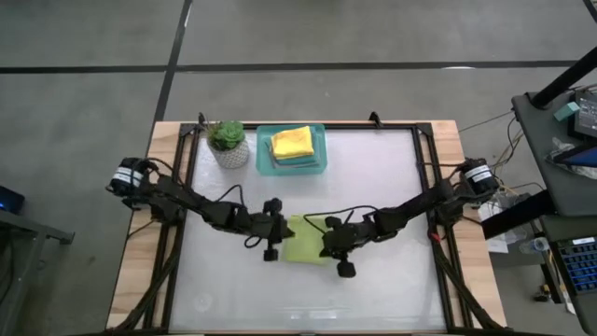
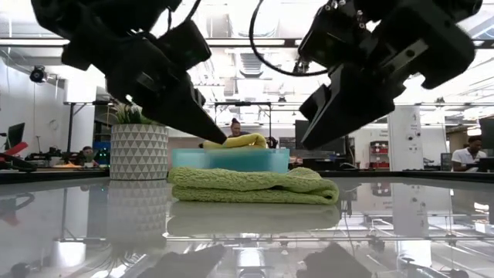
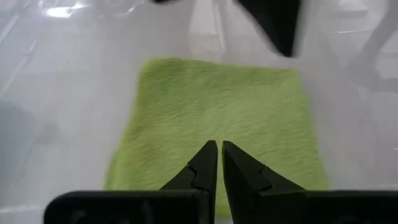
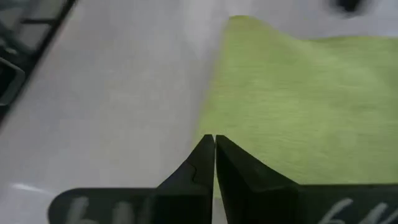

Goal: Fold microfiber towels
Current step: Fold the green microfiber cloth

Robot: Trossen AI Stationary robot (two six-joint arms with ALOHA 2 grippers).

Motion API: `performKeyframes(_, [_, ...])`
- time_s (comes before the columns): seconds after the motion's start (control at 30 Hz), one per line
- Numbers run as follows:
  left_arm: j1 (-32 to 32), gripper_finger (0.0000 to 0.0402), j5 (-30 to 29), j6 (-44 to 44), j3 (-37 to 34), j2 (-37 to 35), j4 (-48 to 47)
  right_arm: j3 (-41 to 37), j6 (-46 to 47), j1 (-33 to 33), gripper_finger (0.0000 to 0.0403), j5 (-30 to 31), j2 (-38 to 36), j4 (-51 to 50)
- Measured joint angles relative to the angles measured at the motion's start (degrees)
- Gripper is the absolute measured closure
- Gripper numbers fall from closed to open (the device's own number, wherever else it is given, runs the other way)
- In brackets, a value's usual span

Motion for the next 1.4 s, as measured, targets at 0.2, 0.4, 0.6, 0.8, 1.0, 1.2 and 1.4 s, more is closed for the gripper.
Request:
performKeyframes(0.2, [0.0, 0.0391, -1.2, 0.2, 0.0, 5.7, 5.3, -0.5, -3.8, -0.7, 0.0394, 16.5, -1.9, -7.1])
performKeyframes(0.4, [1.6, 0.0391, -6.6, -0.9, 0.3, 8.8, 4.4, -2.1, -4.1, -3.4, 0.0394, 20.9, 0.3, -7.4])
performKeyframes(0.6, [3.0, 0.0391, -8.8, -1.6, 0.2, 7.2, -1.1, -3.1, -6.1, -4.7, 0.0394, 22.4, 1.6, -8.1])
performKeyframes(0.8, [3.9, 0.0391, -9.4, 0.0, 0.7, 4.1, -1.4, -2.9, -7.0, -4.8, 0.0394, 22.3, 0.5, -7.9])
performKeyframes(1.0, [3.2, 0.0391, -5.3, -1.2, 0.5, -1.1, -2.6, -2.7, -2.2, -4.8, 0.0394, 19.8, -2.8, -9.6])
performKeyframes(1.2, [-0.6, 0.0391, 0.5, -5.5, 0.2, -0.9, -0.3, -2.7, 1.8, -3.5, 0.0394, 13.9, -4.4, -6.4])
performKeyframes(1.4, [-4.9, 0.0391, 0.9, -9.4, 0.1, 2.7, -0.2, -2.7, 2.0, -0.9, 0.0394, 16.3, -1.2, 4.1])
